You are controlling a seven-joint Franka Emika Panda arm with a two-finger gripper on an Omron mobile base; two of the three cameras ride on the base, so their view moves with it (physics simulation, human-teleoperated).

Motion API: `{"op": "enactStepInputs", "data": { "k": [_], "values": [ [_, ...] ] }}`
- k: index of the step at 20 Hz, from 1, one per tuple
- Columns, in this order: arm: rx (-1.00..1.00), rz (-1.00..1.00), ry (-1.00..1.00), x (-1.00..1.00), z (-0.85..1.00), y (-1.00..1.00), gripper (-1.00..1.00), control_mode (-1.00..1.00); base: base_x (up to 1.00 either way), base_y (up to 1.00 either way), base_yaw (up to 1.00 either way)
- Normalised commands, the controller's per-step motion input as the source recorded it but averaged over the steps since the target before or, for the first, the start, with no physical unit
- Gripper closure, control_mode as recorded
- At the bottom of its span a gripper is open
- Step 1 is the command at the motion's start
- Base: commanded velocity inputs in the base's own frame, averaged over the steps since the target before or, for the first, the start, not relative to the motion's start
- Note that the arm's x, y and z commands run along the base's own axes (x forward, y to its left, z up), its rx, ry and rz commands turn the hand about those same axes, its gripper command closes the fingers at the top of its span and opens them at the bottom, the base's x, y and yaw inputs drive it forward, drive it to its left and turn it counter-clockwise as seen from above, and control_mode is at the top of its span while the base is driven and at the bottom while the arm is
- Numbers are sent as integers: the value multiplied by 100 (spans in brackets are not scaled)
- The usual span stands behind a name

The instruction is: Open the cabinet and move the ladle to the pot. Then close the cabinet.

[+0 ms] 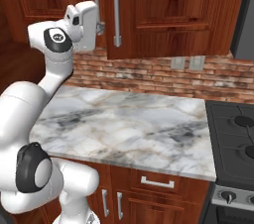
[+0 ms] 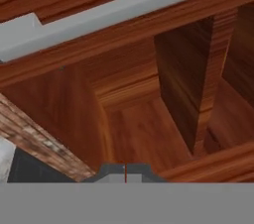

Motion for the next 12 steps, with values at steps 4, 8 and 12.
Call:
{"op": "enactStepInputs", "data": {
  "k": [4,8,12],
  "values": [
    [-4,-7,0,-72,0,-66,100,-100,0,0,0],
    [-3,-6,0,-83,0,-70,100,-100,0,0,0],
    [-2,-6,0,-84,0,-69,100,-100,0,0,0]
  ]
}}
